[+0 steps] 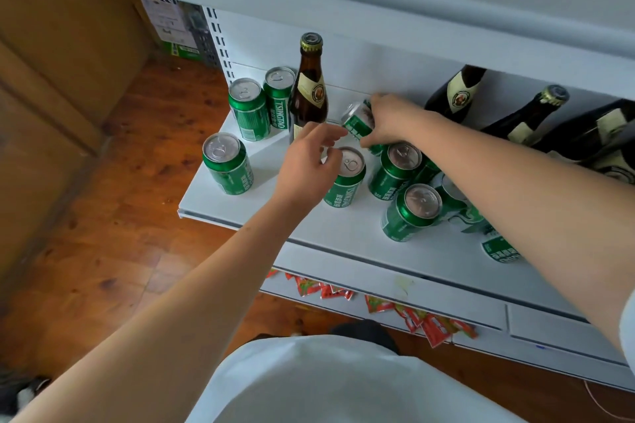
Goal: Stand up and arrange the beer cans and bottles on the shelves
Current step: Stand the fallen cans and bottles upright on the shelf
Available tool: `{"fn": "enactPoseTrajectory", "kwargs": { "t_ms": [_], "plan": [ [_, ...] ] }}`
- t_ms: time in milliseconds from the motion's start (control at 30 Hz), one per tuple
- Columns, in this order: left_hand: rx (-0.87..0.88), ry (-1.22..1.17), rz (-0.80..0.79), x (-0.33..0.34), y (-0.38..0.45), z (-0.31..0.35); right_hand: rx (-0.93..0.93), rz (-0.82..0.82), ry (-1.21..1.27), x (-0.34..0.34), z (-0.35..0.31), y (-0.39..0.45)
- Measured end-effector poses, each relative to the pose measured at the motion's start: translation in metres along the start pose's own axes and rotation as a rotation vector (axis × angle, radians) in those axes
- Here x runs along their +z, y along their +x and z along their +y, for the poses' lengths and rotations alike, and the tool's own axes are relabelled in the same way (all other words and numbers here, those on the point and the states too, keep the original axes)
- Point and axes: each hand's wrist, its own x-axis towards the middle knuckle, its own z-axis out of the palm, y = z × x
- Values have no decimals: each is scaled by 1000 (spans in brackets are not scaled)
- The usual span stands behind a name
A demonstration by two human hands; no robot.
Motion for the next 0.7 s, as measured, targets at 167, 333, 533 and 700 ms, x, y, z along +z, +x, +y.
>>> {"fn": "enactPoseTrajectory", "kwargs": {
  "t_ms": [167, 333, 533, 700],
  "plan": [
    [-7, 24, -23, 8, -1, 0, -70, -20, 58, -12, 9, -4],
    [-82, 100, -60, 17, 1, 5, -114, 27, -107, -21, 0, -12],
    [-251, 214, -112, 21, -6, 6, -122, 83, -72, -18, 10, -17],
    [-448, 262, -124, 26, -13, 9, -97, 124, 62, -20, 11, -30]
  ]
}}
